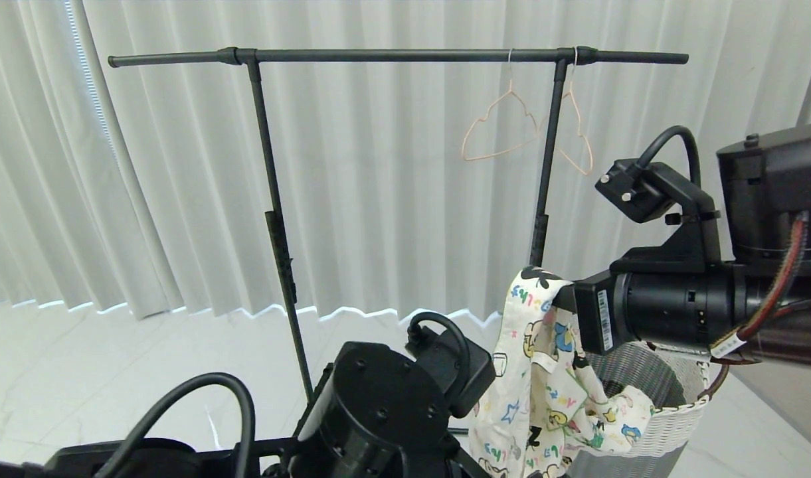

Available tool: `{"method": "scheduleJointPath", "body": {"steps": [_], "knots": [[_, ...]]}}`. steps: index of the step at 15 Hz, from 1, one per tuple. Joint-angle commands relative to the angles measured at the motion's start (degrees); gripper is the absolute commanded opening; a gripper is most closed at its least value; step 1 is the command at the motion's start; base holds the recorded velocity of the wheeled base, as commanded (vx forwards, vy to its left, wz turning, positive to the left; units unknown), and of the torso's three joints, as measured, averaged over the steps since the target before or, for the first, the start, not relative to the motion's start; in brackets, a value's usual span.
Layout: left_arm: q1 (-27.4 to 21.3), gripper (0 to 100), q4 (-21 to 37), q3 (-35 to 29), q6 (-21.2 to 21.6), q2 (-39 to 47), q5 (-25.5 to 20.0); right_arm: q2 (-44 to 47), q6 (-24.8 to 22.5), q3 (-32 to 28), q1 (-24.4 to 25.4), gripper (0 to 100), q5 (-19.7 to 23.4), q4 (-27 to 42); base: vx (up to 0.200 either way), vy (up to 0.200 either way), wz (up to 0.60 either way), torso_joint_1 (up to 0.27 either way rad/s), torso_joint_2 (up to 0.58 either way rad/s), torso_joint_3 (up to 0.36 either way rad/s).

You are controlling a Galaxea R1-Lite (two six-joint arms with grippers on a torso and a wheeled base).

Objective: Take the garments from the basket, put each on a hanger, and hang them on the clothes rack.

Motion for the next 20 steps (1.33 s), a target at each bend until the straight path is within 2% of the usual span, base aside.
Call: {"method": "scheduleJointPath", "body": {"steps": [1, 5, 10, 11, 13, 15, 18, 20], "knots": [[1.13, 100, -0.01, 0.25, -2.23, 3.72, 0.35, -1.09, -0.01, 0.02, 0.02, 0, 0.01, 0.02, 0.0, 0.0, 0.0, 0.0, 0.0, 0.0], [3.24, 100, -4.41, -2.56, -4.6, 10.05, 2.28, -2.76, -0.1, 0.98, 0.02, 0, 0.1, 0.02, 0.0, 0.0, 0.0, 0.0, 0.0, 0.0], [3.59, 100, -4.67, -4.14, -4.69, 12.78, 2.46, -5.05, -0.1, 3.88, 0.02, 0, -0.08, 0.02, 0.0, 0.0, 0.0, 0.0, 0.0, 0.0], [3.59, 0, -4.67, -4.14, -4.78, 12.95, 2.46, -5.22, -0.1, 4.06, 0.11, 0, -0.08, 0.02, 0.0, 0.0, 0.0, 0.0, 0.0, 0.0], [3.59, 0, -4.67, -4.05, -4.69, 12.69, 3.51, -5.22, -0.1, 4.06, 0.02, 0, -0.08, 0.02, 0.0, 0.0, 0.0, 0.0, 0.0, 0.0], [3.33, 0, -4.67, -3.88, -4.78, 12.25, 6.68, -5.05, -0.1, 4.06, -0.06, 0, -0.08, 0.02, 0.0, 0.0, 0.0, 0.0, 0.0, 0.0], [2.45, 0, -4.67, -3.88, -6.62, 9.96, 9.05, -5.22, -0.1, 4.06, -0.68, 0, -0.25, -0.15, 0.0, 0.0, 0.0, 0.0, 0.0, 0.0], [2.36, 0, -4.58, -3.88, -6.62, 5.66, 13.27, -5.22, -0.28, 4.59, -1.21, 0, -0.25, -1.65, 0.0, 0.0, 0.0, 0.0, 0.0, 0.0]]}}
